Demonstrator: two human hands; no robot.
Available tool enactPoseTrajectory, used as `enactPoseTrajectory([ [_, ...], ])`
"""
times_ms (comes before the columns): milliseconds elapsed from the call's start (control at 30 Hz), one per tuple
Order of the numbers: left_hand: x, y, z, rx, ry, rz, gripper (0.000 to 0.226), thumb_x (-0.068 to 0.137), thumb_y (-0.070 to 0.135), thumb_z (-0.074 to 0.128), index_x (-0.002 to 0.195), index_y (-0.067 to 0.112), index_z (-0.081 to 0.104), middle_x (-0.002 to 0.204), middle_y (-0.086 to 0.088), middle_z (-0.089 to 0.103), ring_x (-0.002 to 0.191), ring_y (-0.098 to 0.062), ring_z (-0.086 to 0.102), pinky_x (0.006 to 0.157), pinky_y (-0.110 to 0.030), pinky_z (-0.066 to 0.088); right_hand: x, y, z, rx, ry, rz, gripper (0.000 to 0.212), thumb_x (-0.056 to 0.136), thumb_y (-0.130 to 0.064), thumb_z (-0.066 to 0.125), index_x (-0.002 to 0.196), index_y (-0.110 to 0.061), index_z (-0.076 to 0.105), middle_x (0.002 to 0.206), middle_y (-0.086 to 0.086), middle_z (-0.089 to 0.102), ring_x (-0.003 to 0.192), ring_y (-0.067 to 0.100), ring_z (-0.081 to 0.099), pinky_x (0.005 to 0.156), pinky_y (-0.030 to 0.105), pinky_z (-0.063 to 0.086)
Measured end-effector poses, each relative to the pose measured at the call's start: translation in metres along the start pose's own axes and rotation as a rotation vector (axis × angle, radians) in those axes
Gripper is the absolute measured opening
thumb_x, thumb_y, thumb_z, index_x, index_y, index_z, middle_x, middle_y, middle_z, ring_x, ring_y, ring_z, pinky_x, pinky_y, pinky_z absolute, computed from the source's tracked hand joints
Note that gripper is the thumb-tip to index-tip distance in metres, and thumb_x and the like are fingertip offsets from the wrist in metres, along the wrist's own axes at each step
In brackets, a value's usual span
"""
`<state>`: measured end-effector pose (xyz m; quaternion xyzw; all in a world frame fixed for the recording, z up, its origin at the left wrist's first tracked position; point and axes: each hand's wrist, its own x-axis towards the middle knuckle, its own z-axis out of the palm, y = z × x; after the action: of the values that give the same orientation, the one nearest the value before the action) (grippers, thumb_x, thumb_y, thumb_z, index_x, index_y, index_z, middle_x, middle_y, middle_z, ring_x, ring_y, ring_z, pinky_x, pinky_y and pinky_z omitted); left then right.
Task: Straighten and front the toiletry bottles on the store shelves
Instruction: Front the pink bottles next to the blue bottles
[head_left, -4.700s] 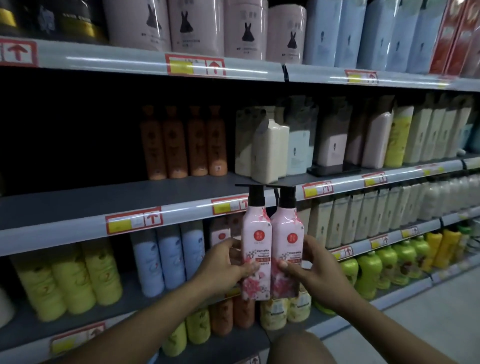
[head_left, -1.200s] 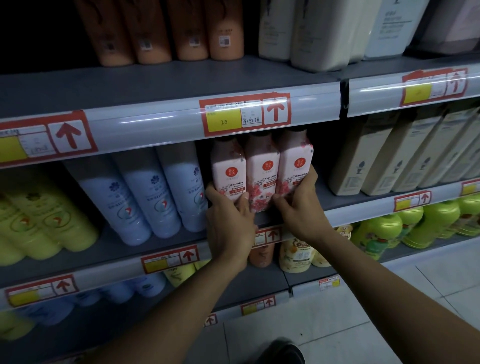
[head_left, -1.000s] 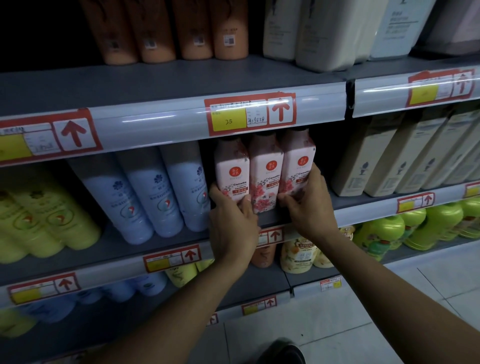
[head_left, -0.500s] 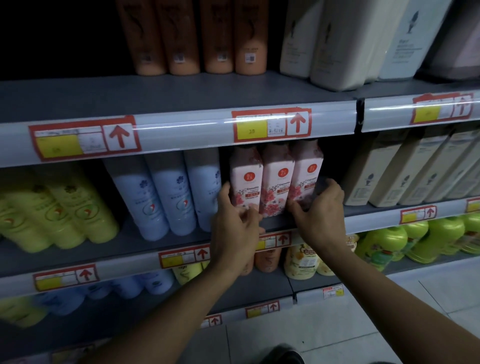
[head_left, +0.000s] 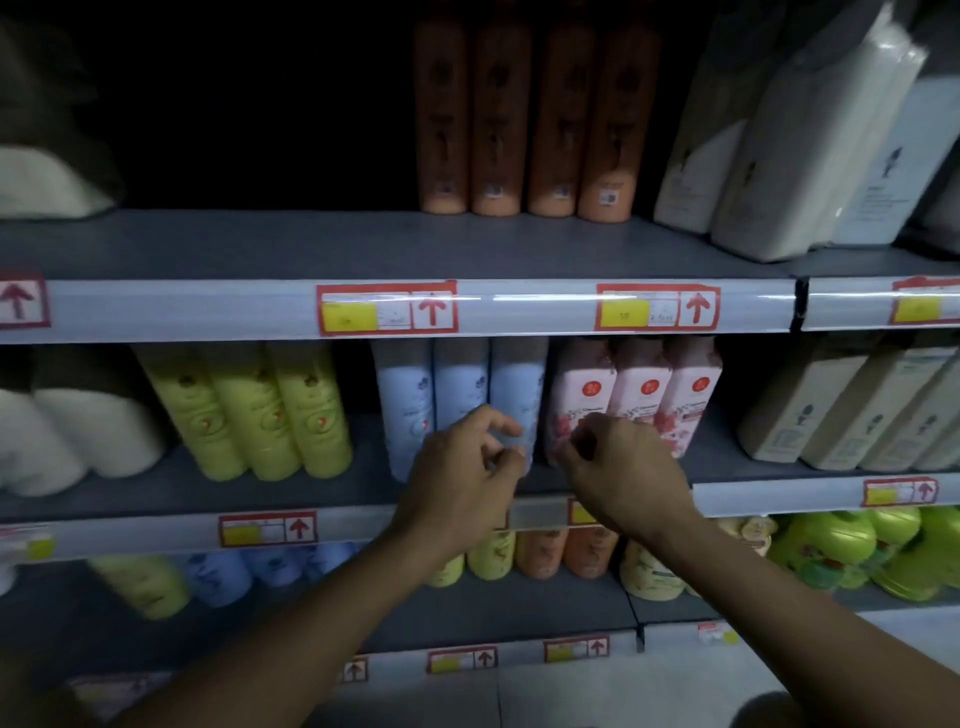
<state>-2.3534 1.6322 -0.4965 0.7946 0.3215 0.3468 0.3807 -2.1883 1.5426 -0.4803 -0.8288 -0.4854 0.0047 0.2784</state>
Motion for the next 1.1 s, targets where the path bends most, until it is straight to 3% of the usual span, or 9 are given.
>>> enactPoseTrajectory([
  [300, -0.03, -0.041, -0.131, 0.19, -0.084, -0.163, 0.015, 0.08, 0.041, 0.061, 0.082, 0.027, 0.067, 0.064, 0.005, 0.07, 0.059, -0.014, 0.068, 0.065, -0.047, 0.059, -0.023, -0.139, 0.053, 0.111, -0.112, -0.245, 0.032, 0.084, -0.047, 0.052, 0.065, -0.022, 0.045, 0.075, 0.009, 0.068, 0.083, 0.038, 0.065, 0.065, 0.04, 0.05],
  [467, -0.046, -0.072, -0.195, 0.223, -0.002, -0.295, 0.024, 0.075, 0.045, 0.053, 0.083, 0.032, 0.071, 0.072, 0.007, 0.073, 0.071, -0.011, 0.07, 0.07, -0.044, 0.06, -0.017, -0.2, 0.098, 0.211, -0.193, -0.269, 0.033, 0.081, -0.053, 0.046, 0.066, -0.025, 0.053, 0.07, 0.003, 0.066, 0.077, 0.03, 0.067, 0.063, 0.039, 0.051],
  [533, -0.045, -0.084, -0.215, 0.19, 0.017, -0.33, 0.021, 0.075, 0.046, 0.053, 0.081, 0.035, 0.069, 0.076, 0.01, 0.073, 0.074, -0.012, 0.072, 0.072, -0.044, 0.062, -0.012, -0.221, 0.116, 0.256, -0.195, -0.276, 0.028, 0.085, -0.045, 0.055, 0.064, -0.026, 0.055, 0.067, 0.0, 0.064, 0.075, 0.024, 0.067, 0.062, 0.033, 0.045],
  [600, -0.04, -0.092, -0.23, 0.197, 0.047, -0.323, 0.01, 0.085, 0.033, 0.06, 0.081, 0.033, 0.069, 0.081, 0.011, 0.074, 0.076, -0.012, 0.073, 0.074, -0.044, 0.062, -0.009, -0.241, 0.131, 0.303, -0.202, -0.283, 0.021, 0.088, -0.033, 0.06, 0.068, -0.024, 0.062, 0.064, -0.007, 0.063, 0.068, 0.012, 0.063, 0.059, 0.03, 0.041],
  [733, -0.034, -0.106, -0.255, 0.173, 0.148, -0.312, 0.01, 0.085, 0.034, 0.059, 0.084, 0.034, 0.069, 0.084, 0.013, 0.075, 0.075, -0.009, 0.073, 0.075, -0.043, 0.062, -0.002, -0.269, 0.155, 0.439, -0.177, -0.282, 0.019, 0.089, -0.018, 0.064, 0.07, -0.021, 0.066, 0.062, -0.007, 0.064, 0.061, 0.007, 0.06, 0.056, 0.028, 0.043],
  [933, -0.051, -0.135, -0.276, 0.182, 0.093, -0.273, 0.012, 0.094, 0.028, 0.065, 0.086, 0.037, 0.066, 0.076, 0.018, 0.072, 0.069, 0.001, 0.07, 0.07, -0.042, 0.061, -0.005, -0.283, 0.178, 0.461, -0.17, -0.274, 0.018, 0.091, -0.018, 0.065, 0.073, -0.023, 0.068, 0.068, -0.009, 0.068, 0.066, 0.007, 0.063, 0.061, 0.036, 0.05],
  [1033, -0.057, -0.153, -0.29, 0.151, 0.112, -0.316, 0.014, 0.092, 0.02, 0.067, 0.088, 0.033, 0.069, 0.078, 0.014, 0.074, 0.069, -0.004, 0.071, 0.07, -0.041, 0.06, -0.009, -0.287, 0.185, 0.434, -0.175, -0.256, 0.019, 0.091, -0.019, 0.064, 0.073, -0.023, 0.068, 0.066, -0.009, 0.068, 0.065, 0.006, 0.063, 0.061, 0.035, 0.05],
  [1100, -0.06, -0.164, -0.301, 0.085, 0.115, -0.37, 0.019, 0.093, 0.011, 0.067, 0.085, 0.029, 0.071, 0.076, 0.009, 0.075, 0.067, -0.008, 0.072, 0.064, -0.035, 0.058, -0.015, -0.294, 0.189, 0.427, -0.187, -0.255, 0.019, 0.091, -0.019, 0.064, 0.074, -0.024, 0.068, 0.066, -0.011, 0.067, 0.065, 0.006, 0.063, 0.056, 0.027, 0.046],
])
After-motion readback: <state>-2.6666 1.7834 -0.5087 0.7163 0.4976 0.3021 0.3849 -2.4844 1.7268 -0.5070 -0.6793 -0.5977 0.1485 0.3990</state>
